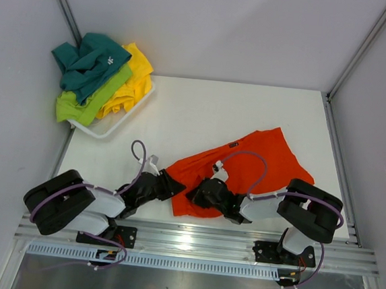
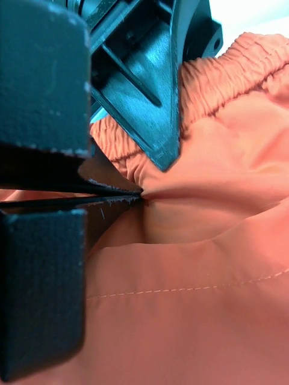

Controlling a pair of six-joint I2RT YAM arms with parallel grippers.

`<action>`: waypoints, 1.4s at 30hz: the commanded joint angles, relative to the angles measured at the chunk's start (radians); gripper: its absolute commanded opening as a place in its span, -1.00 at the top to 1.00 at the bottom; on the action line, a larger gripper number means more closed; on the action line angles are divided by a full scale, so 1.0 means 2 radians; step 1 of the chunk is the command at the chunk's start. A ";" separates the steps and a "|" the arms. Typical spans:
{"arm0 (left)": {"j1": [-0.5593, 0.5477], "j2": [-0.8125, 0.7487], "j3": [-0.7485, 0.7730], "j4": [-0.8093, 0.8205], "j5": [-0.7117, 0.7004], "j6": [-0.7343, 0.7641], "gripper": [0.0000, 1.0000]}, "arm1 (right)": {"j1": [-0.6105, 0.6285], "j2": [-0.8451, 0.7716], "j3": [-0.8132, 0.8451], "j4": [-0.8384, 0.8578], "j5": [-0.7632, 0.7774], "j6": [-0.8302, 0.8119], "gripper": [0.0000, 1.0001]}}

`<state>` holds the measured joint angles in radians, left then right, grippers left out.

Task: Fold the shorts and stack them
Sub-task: Fold the shorts

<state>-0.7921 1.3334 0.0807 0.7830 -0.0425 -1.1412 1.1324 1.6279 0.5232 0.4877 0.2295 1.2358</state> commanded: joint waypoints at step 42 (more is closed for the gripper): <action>0.168 0.042 0.551 -0.744 0.041 0.368 1.00 | 0.028 0.064 0.083 -0.104 0.202 -0.203 0.97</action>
<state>-0.4656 1.3762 1.0573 -0.5697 0.1131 -0.4683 1.1351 1.6619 0.6334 0.2939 0.6224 0.8131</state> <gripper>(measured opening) 0.149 0.020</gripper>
